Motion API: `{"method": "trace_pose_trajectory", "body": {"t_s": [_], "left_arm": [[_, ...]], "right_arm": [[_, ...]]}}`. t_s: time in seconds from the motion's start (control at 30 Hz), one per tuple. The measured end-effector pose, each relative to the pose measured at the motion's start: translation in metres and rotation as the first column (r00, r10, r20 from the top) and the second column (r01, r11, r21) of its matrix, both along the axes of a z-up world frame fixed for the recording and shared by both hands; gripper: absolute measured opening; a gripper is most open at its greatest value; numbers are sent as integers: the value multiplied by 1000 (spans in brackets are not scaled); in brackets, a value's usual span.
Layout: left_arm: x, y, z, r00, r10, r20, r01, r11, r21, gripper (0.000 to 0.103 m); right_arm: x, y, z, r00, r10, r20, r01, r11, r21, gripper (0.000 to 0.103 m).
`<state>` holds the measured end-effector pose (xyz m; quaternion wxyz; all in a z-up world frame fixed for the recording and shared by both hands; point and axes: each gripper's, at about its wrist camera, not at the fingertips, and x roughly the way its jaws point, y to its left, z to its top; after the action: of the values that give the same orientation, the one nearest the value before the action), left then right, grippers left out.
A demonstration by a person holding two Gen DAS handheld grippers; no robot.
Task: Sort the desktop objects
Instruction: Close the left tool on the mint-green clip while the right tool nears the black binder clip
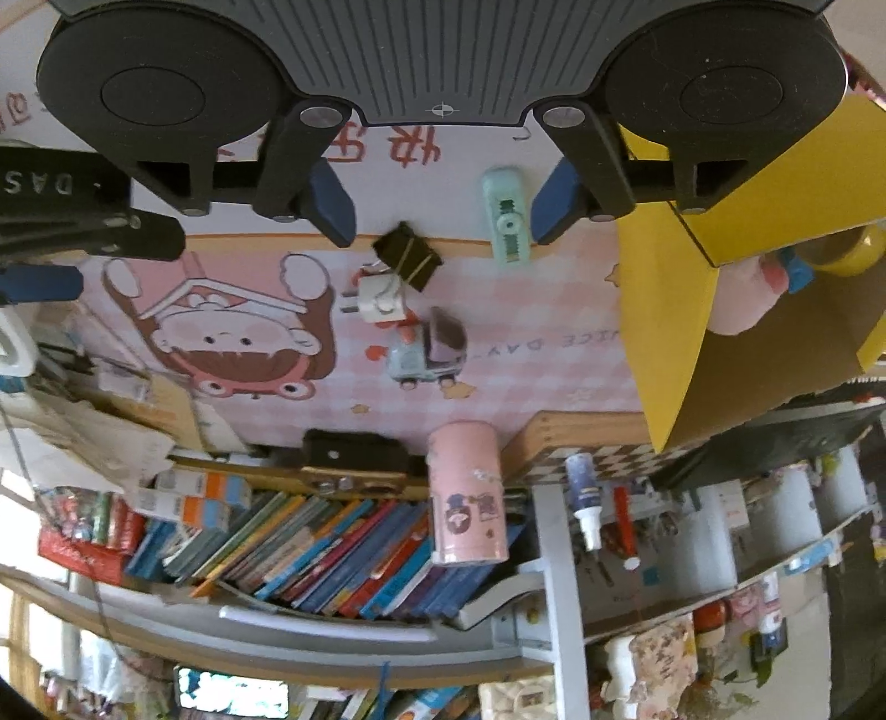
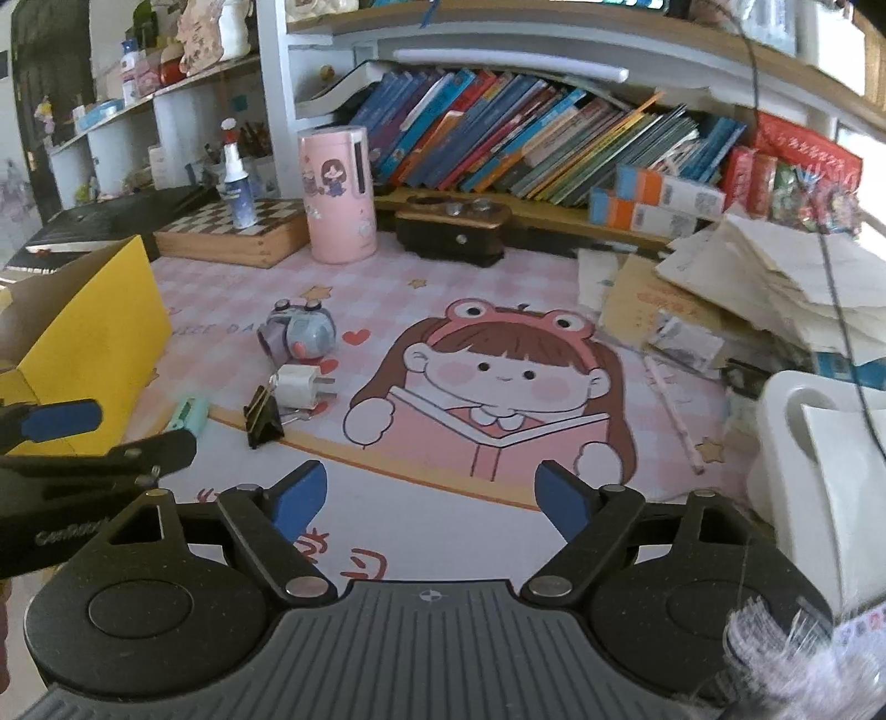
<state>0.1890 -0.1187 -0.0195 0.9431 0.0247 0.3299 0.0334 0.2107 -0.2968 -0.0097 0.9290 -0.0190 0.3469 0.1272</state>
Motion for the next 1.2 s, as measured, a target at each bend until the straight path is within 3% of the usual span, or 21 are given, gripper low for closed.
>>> {"method": "trace_pose_trajectory", "body": {"t_s": [0.23,0.47,0.7,0.8,1.0,1.2], "left_arm": [[26,5,-12,996,72,-50,-70,997,27,50],[58,6,-30,987,125,-100,-118,990,77,45],[70,18,-47,969,174,-173,-166,984,63,34],[68,20,-47,972,159,-173,-156,987,31,23],[48,15,-30,986,96,-135,-93,995,25,23],[24,11,-15,993,35,-111,-27,997,70,23]], "right_arm": [[14,1,-2,1000,24,-14,-23,999,25,81],[22,0,-1,999,38,-12,-38,999,24,81],[26,-1,-1,998,55,-12,-54,998,39,77],[29,1,-2,997,74,-17,-74,996,50,74],[38,13,-7,991,129,-35,-126,990,69,62],[57,34,-16,974,222,-54,-217,972,88,50]]}}
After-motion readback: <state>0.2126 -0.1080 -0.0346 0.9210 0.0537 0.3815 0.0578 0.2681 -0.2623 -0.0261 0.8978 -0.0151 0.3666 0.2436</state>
